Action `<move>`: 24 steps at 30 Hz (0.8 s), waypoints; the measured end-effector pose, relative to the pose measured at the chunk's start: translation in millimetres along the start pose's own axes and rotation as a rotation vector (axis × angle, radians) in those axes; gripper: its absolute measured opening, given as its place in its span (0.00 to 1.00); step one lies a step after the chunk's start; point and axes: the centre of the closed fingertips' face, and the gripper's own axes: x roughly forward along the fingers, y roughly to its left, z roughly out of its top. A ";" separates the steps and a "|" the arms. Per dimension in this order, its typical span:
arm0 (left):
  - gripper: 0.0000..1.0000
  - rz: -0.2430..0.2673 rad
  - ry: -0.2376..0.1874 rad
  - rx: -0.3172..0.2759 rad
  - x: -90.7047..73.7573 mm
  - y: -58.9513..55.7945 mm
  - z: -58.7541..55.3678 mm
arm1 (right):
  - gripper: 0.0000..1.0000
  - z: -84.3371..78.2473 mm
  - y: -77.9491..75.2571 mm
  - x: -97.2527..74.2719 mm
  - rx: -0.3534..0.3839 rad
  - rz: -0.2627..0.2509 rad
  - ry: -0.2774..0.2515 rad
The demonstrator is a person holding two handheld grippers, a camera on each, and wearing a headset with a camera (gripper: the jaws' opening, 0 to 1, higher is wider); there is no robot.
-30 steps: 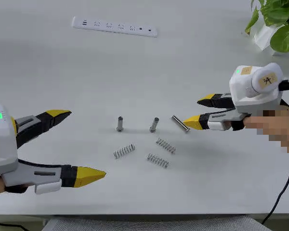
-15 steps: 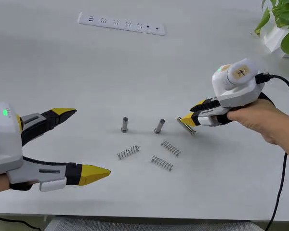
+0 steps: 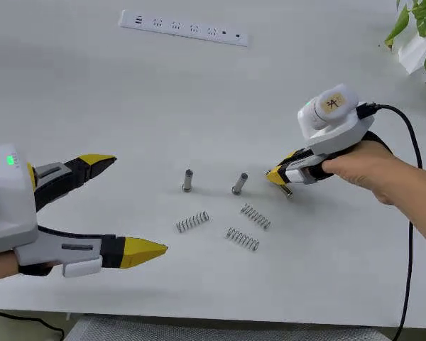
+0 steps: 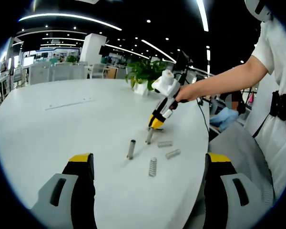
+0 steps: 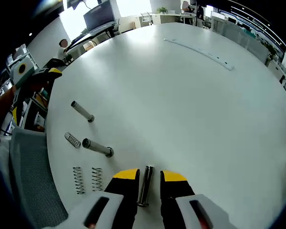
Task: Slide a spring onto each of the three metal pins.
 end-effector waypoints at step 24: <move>0.95 -0.008 0.000 -0.008 1.1 1.8 -1.8 | 0.06 0.2 3.8 5.4 -0.028 0.007 0.051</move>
